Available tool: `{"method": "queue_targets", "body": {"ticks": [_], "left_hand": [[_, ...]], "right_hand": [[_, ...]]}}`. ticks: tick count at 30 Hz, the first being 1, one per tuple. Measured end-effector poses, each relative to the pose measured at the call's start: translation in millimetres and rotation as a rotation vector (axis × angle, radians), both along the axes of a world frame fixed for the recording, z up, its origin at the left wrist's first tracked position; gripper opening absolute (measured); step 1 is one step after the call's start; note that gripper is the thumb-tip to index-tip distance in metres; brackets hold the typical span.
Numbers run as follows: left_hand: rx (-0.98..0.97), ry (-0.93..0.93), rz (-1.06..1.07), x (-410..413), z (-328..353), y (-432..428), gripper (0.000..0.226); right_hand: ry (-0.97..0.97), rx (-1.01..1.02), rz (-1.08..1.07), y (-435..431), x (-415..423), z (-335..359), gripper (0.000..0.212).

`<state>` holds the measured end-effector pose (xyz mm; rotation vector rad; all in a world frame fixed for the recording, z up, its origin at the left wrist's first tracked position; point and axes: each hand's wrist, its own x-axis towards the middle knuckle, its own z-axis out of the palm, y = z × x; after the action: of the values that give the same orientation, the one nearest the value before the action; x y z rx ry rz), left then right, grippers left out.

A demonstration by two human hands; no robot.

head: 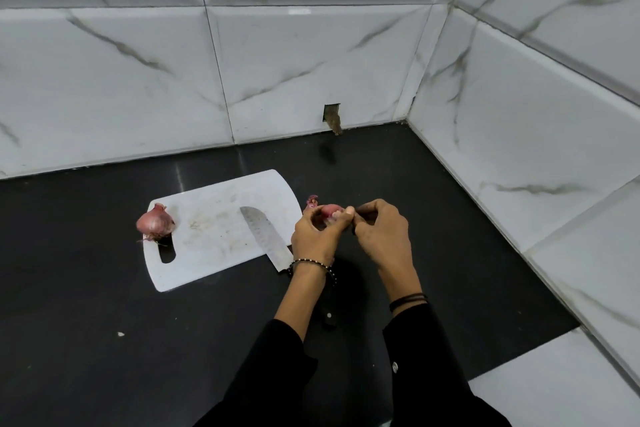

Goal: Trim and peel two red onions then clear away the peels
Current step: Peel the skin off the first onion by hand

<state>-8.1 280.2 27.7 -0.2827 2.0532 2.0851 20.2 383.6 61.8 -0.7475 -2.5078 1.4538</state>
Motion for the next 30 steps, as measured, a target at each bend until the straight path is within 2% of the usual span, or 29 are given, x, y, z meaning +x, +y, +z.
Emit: {"method": "queue_targets", "body": {"ticks": [2, 6, 10, 13, 17, 23, 26, 30], "left_hand": [[0.018, -0.030, -0.075, -6, -1, -3, 0.052], [0.193, -0.124, -0.126, -13, 2, -8, 0.030], [0.223, -0.118, -0.124, -15, 0, -10, 0.030], [0.180, -0.062, -0.096, -11, -8, -6, 0.030], [0.038, 0.002, -0.068, -6, -16, -1, 0.045], [-0.206, 0.127, -0.047, -9, -11, -4, 0.033], [-0.228, 0.147, -0.022, -9, -7, -5, 0.025], [-0.259, 0.164, -0.050, -18, -2, -4, 0.030]], "right_hand": [[0.014, -0.005, -0.028, -1, 0, -2, 0.007], [0.049, -0.062, -0.097, -2, -3, 2, 0.008], [0.026, -0.054, -0.102, 0, -6, 4, 0.011], [-0.020, -0.011, -0.087, 1, -8, 2, 0.013], [-0.064, 0.003, -0.083, 2, -8, -6, 0.017], [-0.056, -0.108, -0.095, -2, -10, -16, 0.015], [-0.084, -0.155, -0.080, -5, -14, -12, 0.016], [-0.077, -0.191, -0.067, -4, -21, -4, 0.013]]}}
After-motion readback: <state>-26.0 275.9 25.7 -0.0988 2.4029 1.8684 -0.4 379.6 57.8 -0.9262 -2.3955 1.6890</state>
